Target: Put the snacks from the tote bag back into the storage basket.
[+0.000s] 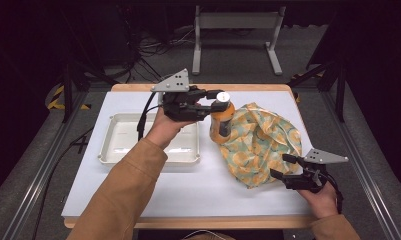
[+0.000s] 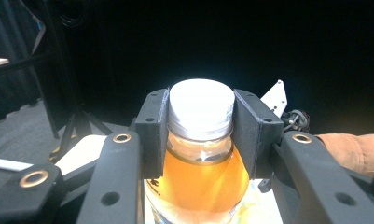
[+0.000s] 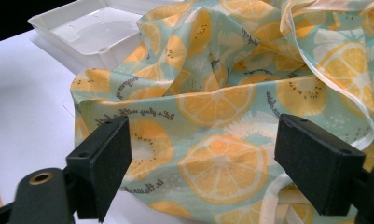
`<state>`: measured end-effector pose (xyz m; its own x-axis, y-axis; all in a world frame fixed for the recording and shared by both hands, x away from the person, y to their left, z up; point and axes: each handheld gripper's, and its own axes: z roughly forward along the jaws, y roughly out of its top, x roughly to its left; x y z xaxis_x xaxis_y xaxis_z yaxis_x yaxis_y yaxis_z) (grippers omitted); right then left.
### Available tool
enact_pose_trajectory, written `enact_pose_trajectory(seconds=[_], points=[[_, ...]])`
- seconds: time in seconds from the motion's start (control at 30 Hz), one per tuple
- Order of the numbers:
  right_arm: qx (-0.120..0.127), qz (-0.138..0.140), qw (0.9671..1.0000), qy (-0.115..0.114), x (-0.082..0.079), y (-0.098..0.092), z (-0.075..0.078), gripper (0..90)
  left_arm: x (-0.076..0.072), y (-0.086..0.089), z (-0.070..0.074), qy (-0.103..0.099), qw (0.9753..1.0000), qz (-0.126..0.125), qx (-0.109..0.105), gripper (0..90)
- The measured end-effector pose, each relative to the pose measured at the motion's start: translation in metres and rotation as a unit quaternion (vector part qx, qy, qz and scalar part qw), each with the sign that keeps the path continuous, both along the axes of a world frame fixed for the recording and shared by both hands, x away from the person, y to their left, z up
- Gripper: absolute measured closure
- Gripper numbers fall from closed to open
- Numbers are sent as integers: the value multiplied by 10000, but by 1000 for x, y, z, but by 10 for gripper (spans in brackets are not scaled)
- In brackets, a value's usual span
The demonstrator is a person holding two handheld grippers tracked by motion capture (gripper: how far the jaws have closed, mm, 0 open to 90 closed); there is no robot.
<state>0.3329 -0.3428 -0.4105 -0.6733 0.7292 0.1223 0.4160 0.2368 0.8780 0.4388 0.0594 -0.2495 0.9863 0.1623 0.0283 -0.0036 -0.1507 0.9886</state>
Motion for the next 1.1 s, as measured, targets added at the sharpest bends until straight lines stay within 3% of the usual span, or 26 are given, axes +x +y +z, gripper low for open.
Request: enact_pose_trajectory(seconds=[0.2,0.6,0.87,1.1], points=[[5,-19,10000,8,1,0,0,194,0,24,0,18,10000,95,-26,582],[12,22,10000,46,1,4,-1,197,1,52,-2,-11,9999,162,-21,582],[-14,55,10000,66,0,6,-2,196,5,74,-13,44,9994,358,8,582],[-12,47,9999,107,-1,7,-4,196,11,89,-29,242,9985,495,31,582]])
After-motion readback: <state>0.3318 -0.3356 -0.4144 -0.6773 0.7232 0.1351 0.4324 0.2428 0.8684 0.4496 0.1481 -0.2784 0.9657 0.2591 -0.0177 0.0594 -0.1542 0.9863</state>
